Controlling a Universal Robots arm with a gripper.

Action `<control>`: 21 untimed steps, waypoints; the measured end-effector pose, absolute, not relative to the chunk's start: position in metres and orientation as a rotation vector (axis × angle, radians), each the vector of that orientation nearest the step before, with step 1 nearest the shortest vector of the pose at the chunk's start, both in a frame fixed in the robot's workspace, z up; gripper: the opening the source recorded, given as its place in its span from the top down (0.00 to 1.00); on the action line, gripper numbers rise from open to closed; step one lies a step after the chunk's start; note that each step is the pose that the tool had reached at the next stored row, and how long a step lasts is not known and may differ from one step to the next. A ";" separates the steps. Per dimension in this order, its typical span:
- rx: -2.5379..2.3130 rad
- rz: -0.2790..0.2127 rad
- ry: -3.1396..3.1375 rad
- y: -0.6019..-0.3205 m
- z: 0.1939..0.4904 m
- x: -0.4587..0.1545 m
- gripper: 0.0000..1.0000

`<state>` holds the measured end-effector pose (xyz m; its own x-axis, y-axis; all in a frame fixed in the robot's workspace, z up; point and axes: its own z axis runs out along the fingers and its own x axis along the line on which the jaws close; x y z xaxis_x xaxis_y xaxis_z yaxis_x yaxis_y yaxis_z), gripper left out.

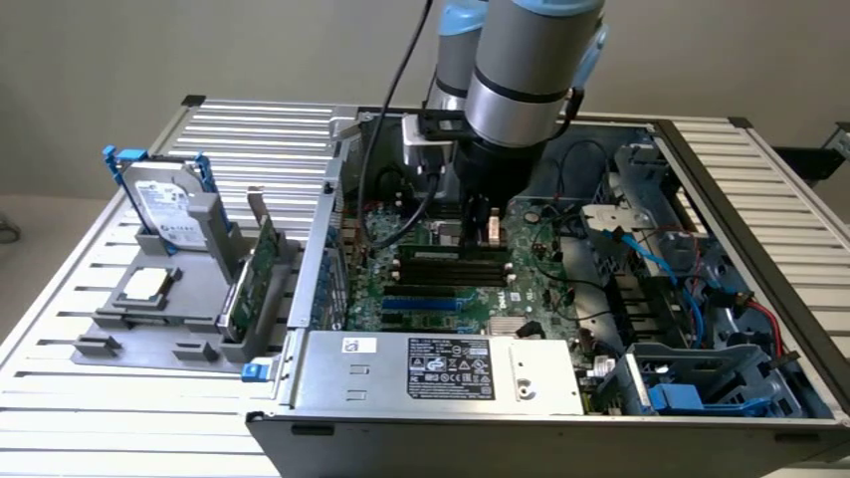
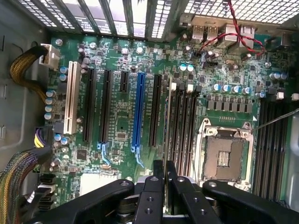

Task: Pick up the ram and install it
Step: 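Insert the ram into the slot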

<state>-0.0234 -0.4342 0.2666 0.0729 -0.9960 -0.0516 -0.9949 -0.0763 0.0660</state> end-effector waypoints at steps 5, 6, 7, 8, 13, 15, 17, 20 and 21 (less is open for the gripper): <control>2.276 -0.087 -2.114 -0.426 0.262 -0.023 0.87; 2.275 -0.082 -2.113 -0.424 0.261 -0.023 0.87; 2.274 -0.076 -2.112 -0.423 0.260 -0.023 0.87; 2.273 -0.071 -2.111 -0.422 0.259 -0.023 0.87; 2.265 -0.041 -2.106 -0.419 0.253 -0.023 0.87; 2.264 -0.038 -2.104 -0.417 0.251 -0.023 0.87; 2.263 -0.036 -2.104 -0.415 0.248 -0.023 0.87; 2.263 -0.034 -2.102 -0.413 0.243 -0.023 0.87; 2.262 -0.033 -2.102 -0.412 0.242 -0.023 0.87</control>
<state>-0.0233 -0.4122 0.2417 0.0737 -0.9971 0.0206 -0.9959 -0.0725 0.0538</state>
